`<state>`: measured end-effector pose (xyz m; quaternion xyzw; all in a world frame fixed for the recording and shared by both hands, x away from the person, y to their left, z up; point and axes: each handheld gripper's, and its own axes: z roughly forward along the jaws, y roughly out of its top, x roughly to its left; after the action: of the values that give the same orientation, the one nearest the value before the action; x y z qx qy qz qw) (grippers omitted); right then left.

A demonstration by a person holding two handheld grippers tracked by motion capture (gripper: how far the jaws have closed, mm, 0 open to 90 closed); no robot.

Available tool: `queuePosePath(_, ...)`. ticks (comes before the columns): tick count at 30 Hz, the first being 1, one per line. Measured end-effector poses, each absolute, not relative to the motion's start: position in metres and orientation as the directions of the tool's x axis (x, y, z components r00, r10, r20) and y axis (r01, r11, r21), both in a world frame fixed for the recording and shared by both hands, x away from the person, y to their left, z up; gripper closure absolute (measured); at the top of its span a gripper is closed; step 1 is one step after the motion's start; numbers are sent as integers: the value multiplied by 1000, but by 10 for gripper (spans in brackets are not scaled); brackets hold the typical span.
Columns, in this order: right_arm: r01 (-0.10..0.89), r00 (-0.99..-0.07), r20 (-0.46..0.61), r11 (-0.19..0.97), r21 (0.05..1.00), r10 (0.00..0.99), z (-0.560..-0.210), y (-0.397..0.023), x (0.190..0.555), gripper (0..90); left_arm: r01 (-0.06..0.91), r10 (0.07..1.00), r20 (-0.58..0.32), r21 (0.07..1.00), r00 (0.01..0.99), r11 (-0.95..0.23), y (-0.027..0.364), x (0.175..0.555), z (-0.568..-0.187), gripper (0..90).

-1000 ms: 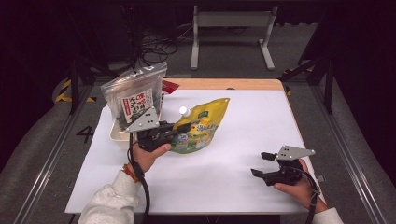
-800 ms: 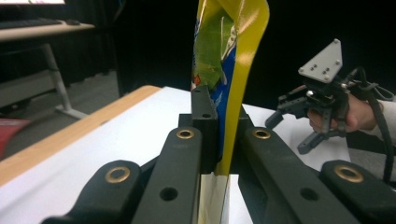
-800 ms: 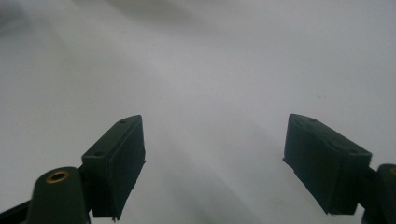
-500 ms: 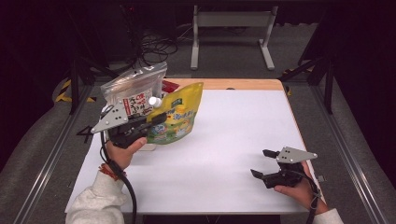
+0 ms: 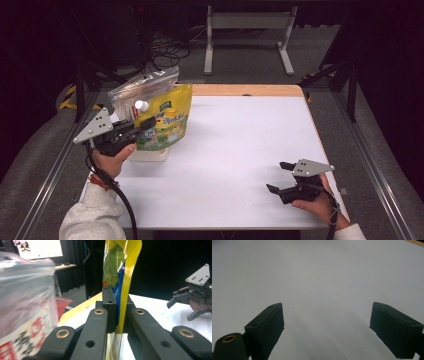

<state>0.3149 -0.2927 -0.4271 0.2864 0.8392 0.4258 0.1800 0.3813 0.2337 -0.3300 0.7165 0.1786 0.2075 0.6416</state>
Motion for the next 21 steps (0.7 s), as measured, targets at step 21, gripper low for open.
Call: queuePosePath(21, 339, -772, -58, 488, 804, 632, -431, -289, 316, 125, 26, 518, 34, 994, 855, -107, 283, 399, -363, 880)
